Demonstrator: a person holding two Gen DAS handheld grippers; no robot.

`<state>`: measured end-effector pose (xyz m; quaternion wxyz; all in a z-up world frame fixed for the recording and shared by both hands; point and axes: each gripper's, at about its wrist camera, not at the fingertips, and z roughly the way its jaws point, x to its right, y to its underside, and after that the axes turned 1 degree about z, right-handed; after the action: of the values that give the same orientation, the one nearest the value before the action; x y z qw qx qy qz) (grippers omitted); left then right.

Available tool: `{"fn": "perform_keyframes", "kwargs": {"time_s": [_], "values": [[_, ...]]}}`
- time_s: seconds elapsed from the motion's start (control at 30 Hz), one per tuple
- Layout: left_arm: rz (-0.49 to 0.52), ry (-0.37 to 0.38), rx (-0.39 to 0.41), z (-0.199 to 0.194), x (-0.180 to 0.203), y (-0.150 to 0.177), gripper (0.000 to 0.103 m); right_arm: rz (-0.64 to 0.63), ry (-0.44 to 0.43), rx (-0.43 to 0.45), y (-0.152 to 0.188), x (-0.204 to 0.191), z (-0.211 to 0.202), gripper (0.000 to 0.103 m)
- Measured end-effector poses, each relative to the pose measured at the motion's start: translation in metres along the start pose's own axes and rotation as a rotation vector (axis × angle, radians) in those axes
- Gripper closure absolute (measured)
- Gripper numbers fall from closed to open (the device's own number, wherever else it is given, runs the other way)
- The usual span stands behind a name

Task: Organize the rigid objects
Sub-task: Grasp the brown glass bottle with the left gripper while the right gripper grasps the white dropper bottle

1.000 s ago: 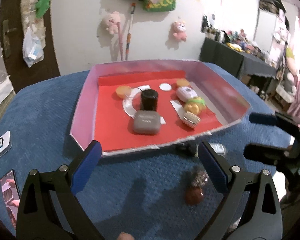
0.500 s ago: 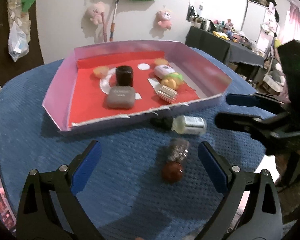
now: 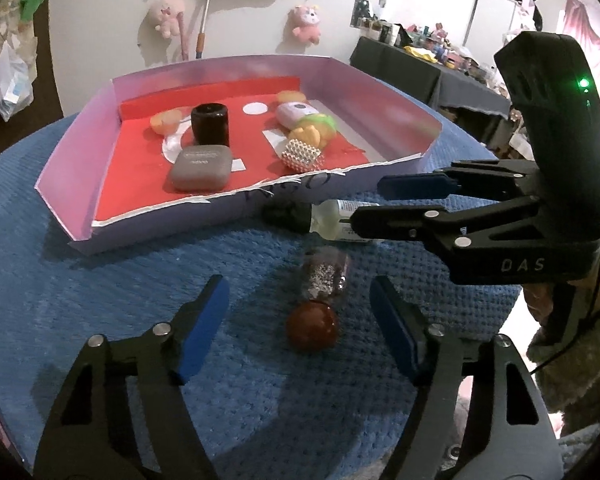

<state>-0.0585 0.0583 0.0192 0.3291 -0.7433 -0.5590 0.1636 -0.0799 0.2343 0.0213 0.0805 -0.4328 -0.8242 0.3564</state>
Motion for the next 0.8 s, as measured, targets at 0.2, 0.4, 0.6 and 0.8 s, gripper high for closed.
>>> {"fn": "perform_keyframes", "kwargs": {"time_s": [0.2,0.4,0.6,0.8], "values": [[0.0,0.019,-0.004,0.004,-0.001,0.0,0.044,-0.025,-0.013,-0.019,-0.003,-0.006,0.008,0.053],[0.014,0.041,-0.017,0.009,0.004,0.002,0.049,-0.032,-0.028,-0.027,-0.007,-0.01,0.016,0.057],[0.015,0.055,-0.027,0.014,0.006,0.002,0.056,-0.037,-0.04,-0.036,-0.01,-0.012,0.022,0.059],[0.013,0.049,-0.015,0.014,0.005,0.003,0.067,-0.033,-0.034,-0.042,-0.009,-0.011,0.025,0.064]]}}
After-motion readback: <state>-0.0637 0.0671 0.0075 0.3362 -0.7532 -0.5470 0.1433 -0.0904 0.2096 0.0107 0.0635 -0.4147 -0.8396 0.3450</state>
